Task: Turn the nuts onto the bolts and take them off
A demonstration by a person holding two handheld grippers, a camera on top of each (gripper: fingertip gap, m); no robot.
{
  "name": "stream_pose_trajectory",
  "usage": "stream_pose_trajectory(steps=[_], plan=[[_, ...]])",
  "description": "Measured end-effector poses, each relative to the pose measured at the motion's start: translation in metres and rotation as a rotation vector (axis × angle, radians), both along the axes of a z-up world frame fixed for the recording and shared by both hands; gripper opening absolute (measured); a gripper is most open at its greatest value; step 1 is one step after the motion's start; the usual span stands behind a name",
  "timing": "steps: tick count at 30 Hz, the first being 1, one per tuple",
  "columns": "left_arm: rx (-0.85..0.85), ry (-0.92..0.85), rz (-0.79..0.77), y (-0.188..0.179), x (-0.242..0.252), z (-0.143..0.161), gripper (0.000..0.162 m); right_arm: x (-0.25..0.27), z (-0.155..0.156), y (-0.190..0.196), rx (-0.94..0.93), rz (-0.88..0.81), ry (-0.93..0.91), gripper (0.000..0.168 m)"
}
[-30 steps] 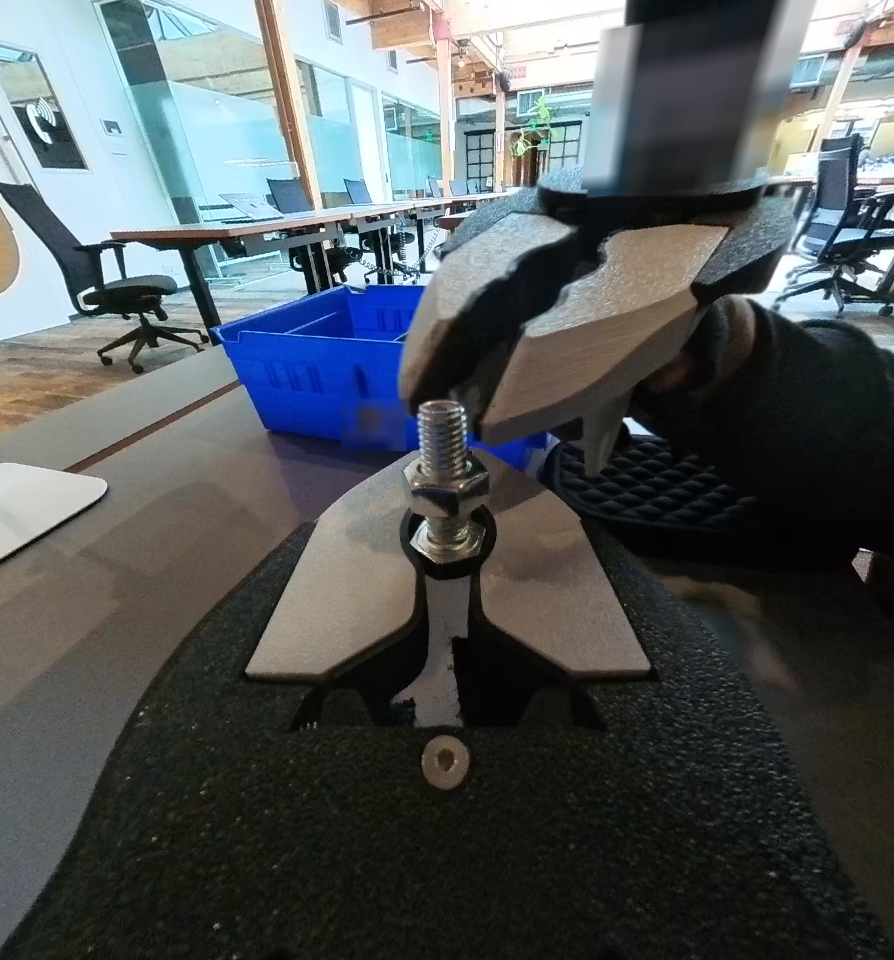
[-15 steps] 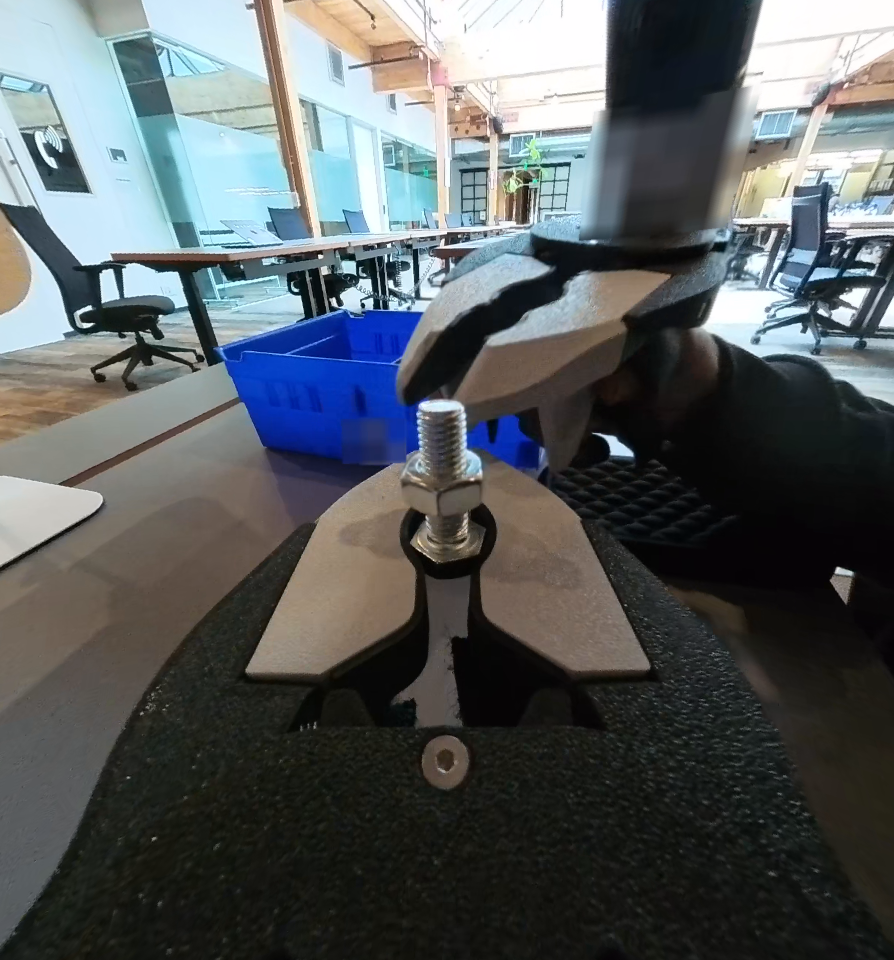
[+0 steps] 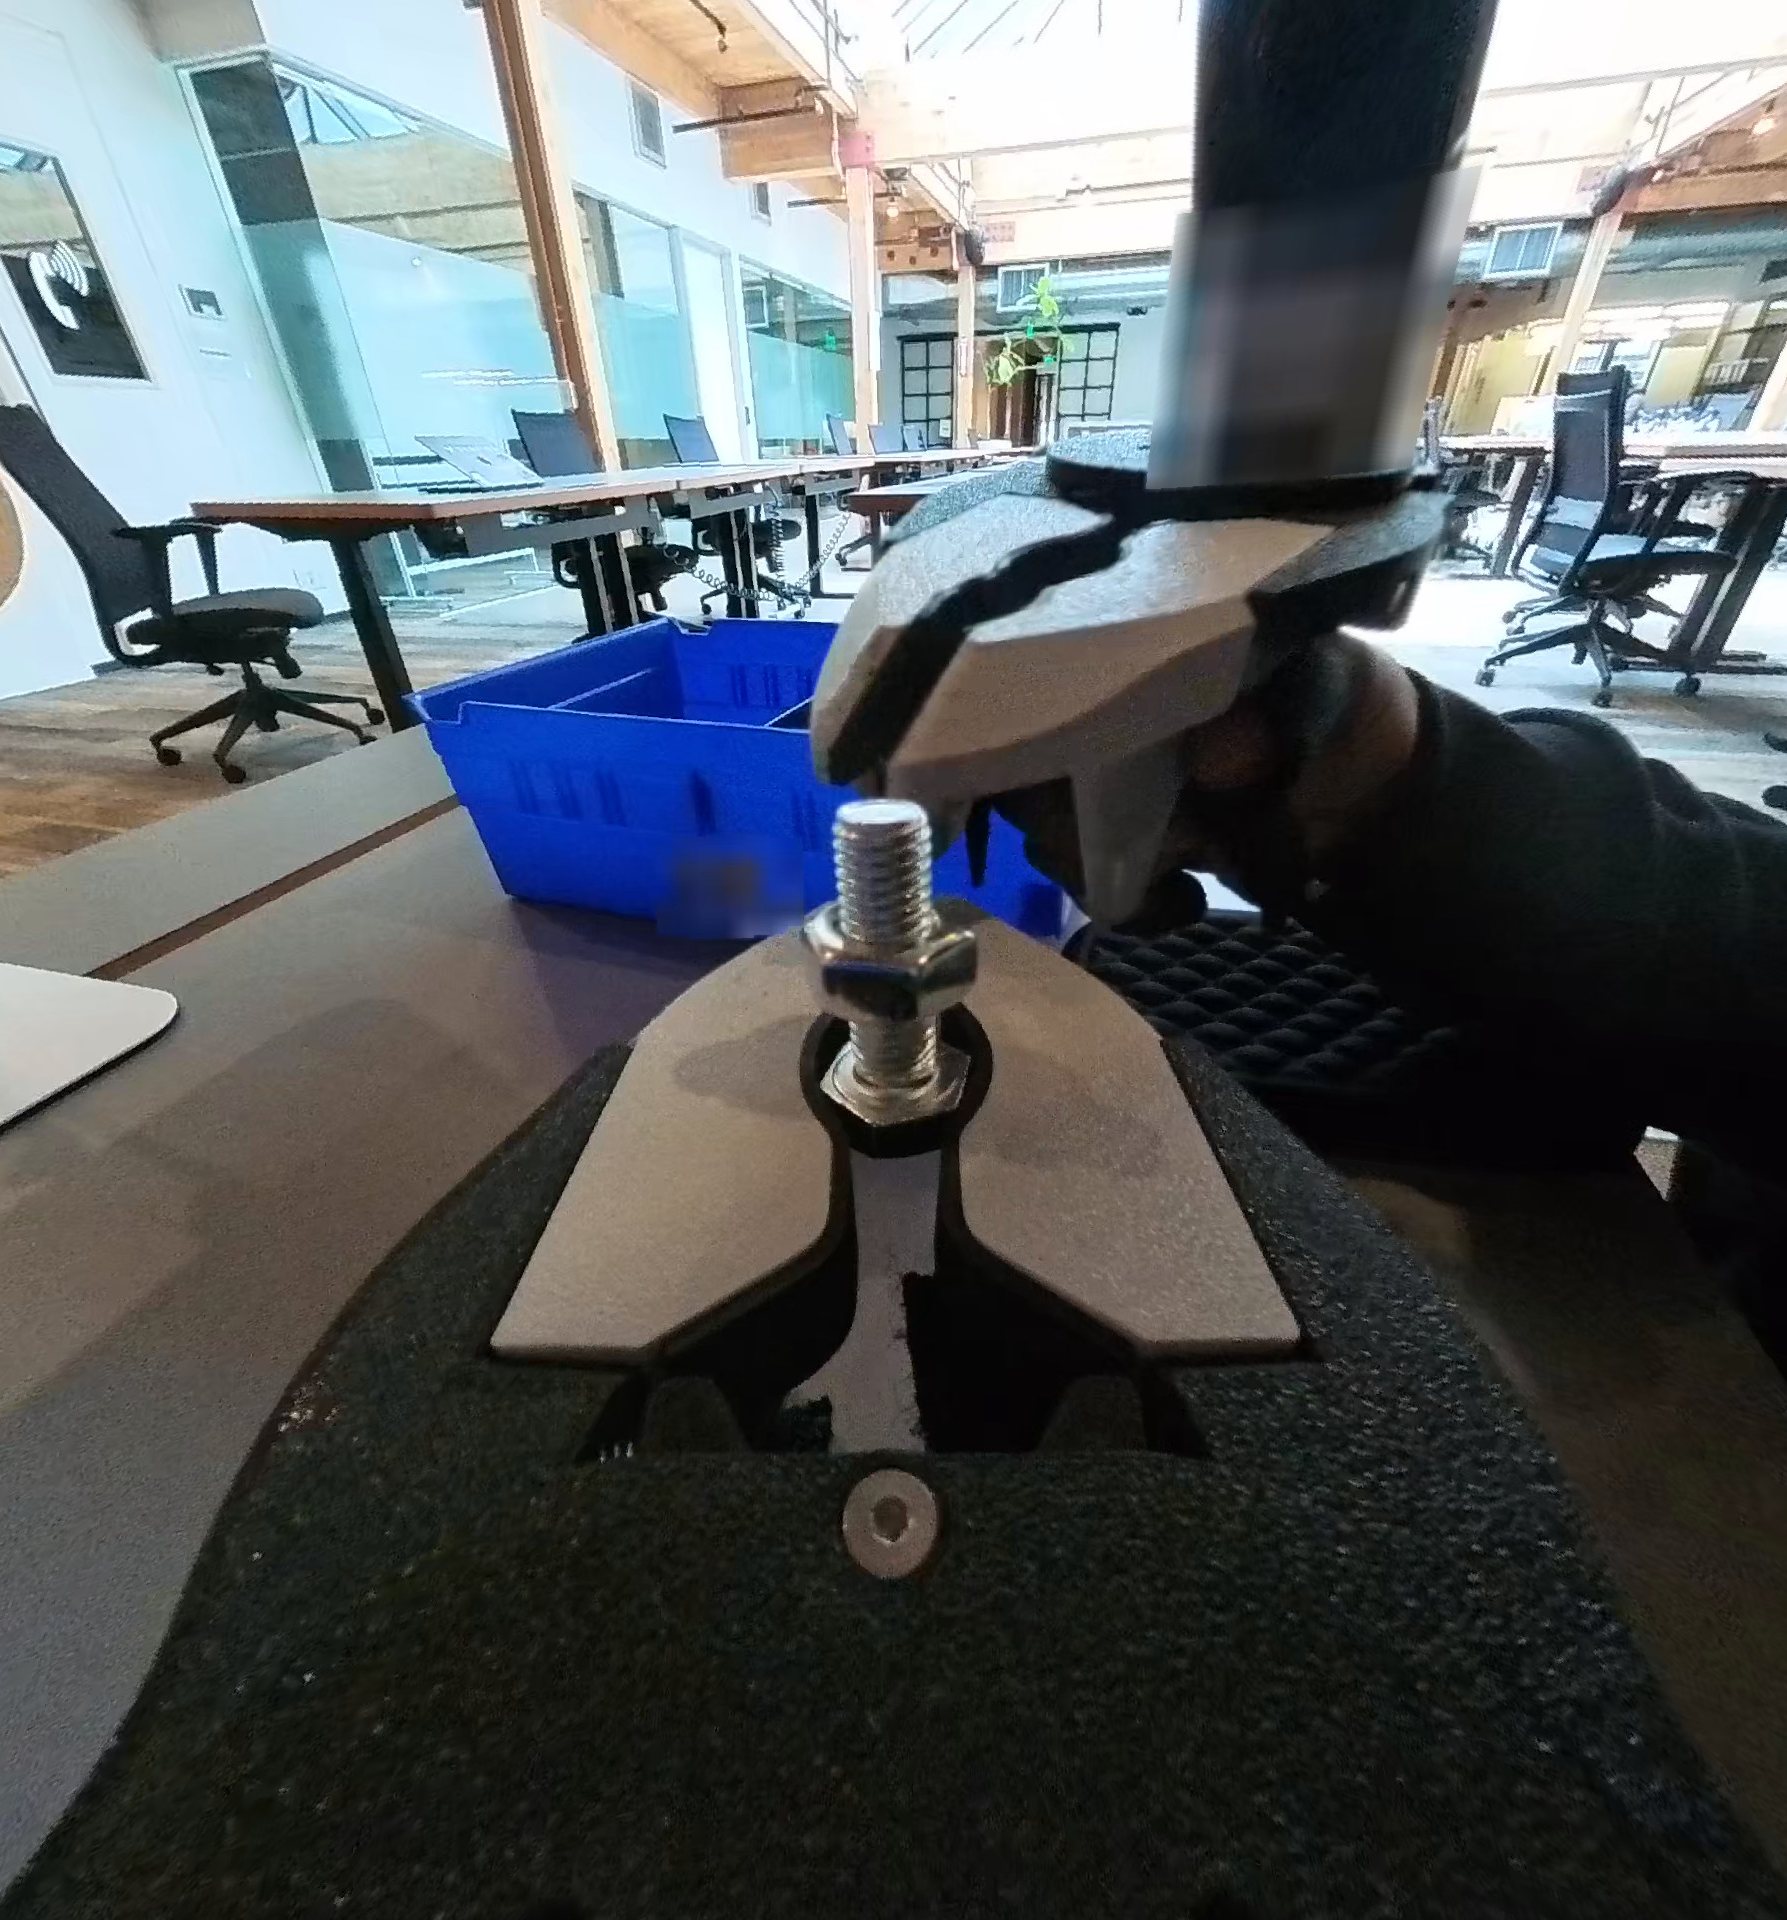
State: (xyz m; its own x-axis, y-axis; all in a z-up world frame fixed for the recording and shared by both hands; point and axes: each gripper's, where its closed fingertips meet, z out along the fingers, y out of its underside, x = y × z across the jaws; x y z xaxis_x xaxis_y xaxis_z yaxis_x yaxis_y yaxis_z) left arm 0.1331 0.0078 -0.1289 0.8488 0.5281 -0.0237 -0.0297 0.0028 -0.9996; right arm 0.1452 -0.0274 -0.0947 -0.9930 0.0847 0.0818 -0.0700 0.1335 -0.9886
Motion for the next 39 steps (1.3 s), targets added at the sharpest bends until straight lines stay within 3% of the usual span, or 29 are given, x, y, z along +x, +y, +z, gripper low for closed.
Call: stream_pose_trajectory(steps=[3,8,11,13,21,24,26,29,34,37,39], plan=[[-0.009,0.0,-0.005,0.001,0.0,-0.001,0.012,0.009,-0.005,-0.01,0.037,0.034,0.021,0.019],[-0.012,0.001,-0.002,0.001,0.0,-0.002,0.012,0.012,-0.009,-0.014,0.064,0.044,0.037,0.026],[0.005,0.002,-0.005,0.0,0.001,0.001,0.011,-0.002,-0.006,-0.003,0.042,-0.028,0.045,0.008],[0.001,-0.003,-0.003,0.0,0.0,0.0,0.012,-0.002,-0.002,0.001,0.016,-0.017,0.018,0.007],[-0.011,-0.001,-0.006,0.001,0.0,-0.001,0.012,0.019,-0.009,-0.018,0.063,0.069,0.017,0.033],[-0.009,0.0,-0.008,0.002,0.001,-0.001,0.012,0.01,-0.01,-0.013,0.072,0.031,0.033,0.03],[0.011,-0.004,-0.009,0.0,0.0,0.001,0.012,0.002,-0.009,-0.004,0.058,-0.002,0.023,0.0],[0.005,-0.005,-0.008,0.0,0.001,0.0,0.012,0.004,-0.004,-0.001,0.026,0.018,0.009,0.0],[-0.012,-0.003,-0.01,0.001,0.001,-0.002,0.011,0.018,-0.011,-0.015,0.069,0.079,0.015,0.028],[-0.009,-0.004,-0.013,0.002,0.001,-0.001,0.012,0.012,-0.012,-0.012,0.075,0.054,0.026,0.022],[-0.001,-0.003,-0.014,0.001,0.001,0.0,0.012,0.004,-0.008,-0.004,0.045,0.02,0.024,0.0]])
